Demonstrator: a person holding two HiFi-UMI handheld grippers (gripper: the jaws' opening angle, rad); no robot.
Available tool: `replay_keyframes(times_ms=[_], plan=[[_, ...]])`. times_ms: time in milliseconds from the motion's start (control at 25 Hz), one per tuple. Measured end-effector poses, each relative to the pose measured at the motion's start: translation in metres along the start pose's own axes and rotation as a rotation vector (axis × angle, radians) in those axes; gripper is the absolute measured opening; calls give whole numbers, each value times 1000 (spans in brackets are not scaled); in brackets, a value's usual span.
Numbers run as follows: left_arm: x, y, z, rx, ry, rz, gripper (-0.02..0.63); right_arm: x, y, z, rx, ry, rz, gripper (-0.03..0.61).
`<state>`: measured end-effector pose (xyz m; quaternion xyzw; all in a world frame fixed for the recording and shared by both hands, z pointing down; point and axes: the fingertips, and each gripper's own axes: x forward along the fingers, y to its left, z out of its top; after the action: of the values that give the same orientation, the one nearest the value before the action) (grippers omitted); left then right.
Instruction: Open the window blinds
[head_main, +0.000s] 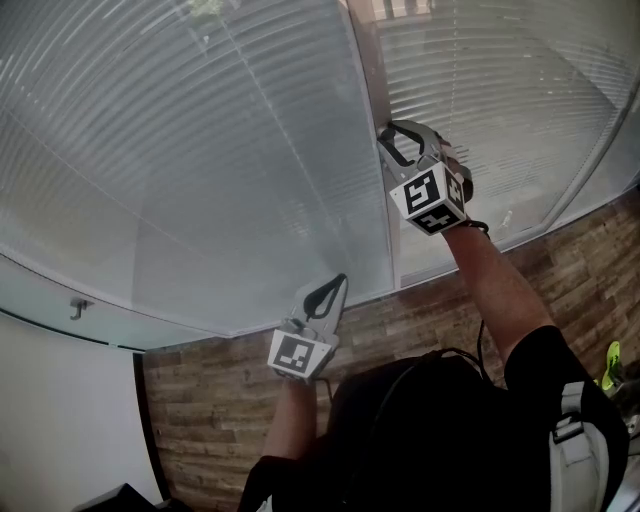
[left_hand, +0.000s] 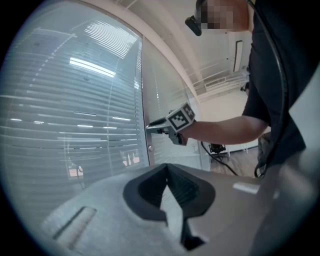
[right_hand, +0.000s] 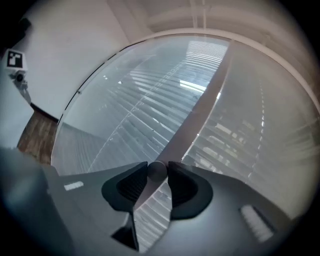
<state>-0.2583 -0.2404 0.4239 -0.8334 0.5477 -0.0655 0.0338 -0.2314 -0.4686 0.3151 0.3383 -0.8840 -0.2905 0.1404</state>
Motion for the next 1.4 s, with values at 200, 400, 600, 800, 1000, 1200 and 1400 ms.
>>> replay_keyframes(times_ms=[200, 400, 600, 800, 1000, 1200, 1400], plan=[[0, 1, 0, 6, 1, 5, 5, 2, -5, -4, 230, -57, -34, 132], [-1, 3, 1, 15, -2, 8, 3, 2, -7, -7, 444, -96, -47, 133], [0, 2, 1, 16, -1, 8, 5, 4, -9, -16, 607, -120, -42, 133], [1, 1, 1, 15, 2, 5, 5, 4, -13, -15, 822, -161, -31, 135], [-1, 2, 0, 7, 10, 12, 5, 3, -13, -15, 843, -169, -35, 135], [-1, 1, 0, 11, 14, 8, 3, 3, -13, -14, 835, -166, -35, 135], [-1, 0, 2, 12, 11, 7, 5, 3, -14, -14, 845, -166, -26, 137]])
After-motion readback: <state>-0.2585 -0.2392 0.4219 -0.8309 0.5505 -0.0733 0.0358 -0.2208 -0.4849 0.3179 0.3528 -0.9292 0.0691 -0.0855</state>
